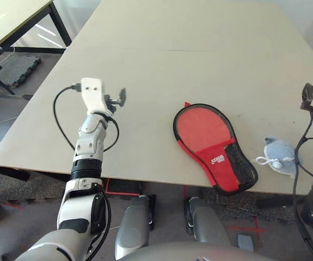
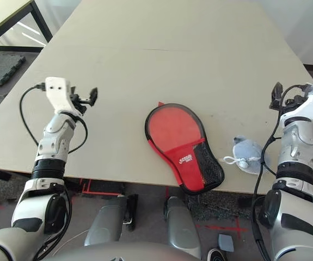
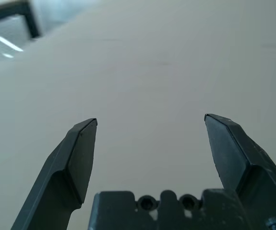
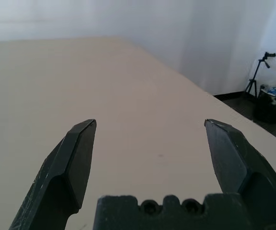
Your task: Store the ping-pong paddle in its case and zip it.
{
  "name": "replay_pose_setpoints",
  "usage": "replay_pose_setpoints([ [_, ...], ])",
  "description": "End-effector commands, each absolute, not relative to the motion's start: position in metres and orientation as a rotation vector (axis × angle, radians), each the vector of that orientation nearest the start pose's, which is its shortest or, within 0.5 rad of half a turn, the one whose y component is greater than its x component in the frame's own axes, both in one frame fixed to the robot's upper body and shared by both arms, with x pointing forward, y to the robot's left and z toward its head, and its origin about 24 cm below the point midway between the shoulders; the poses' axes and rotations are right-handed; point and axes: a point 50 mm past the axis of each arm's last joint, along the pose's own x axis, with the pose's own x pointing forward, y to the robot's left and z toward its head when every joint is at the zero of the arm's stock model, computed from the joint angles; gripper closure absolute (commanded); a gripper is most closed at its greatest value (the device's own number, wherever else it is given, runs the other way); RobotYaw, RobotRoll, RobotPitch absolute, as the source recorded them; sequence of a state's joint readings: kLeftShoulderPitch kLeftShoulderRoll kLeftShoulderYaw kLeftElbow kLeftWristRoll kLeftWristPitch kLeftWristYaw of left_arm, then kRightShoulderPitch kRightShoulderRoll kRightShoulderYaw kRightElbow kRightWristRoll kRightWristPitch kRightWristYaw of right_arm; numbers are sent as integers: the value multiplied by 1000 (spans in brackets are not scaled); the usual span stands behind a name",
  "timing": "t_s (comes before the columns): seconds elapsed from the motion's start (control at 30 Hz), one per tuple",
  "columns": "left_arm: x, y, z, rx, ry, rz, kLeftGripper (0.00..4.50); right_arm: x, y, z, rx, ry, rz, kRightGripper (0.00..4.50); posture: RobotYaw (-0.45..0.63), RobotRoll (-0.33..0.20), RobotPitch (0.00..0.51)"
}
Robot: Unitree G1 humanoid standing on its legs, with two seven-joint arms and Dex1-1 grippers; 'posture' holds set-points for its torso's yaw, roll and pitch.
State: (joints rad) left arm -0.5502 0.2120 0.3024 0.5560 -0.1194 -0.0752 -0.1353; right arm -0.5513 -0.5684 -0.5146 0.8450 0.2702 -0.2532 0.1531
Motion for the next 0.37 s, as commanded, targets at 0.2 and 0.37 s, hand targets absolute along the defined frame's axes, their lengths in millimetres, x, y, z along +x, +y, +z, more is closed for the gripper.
replay_pose_setpoints([
  [0.2, 348, 244, 85, 34, -146, 248, 0, 299, -364, 95, 27, -158, -561, 32, 46, 0, 138],
  [0.37, 348, 250, 85, 52, -162, 283, 0, 293, -363, 88, 51, -154, -565, 32, 63, 0, 137],
])
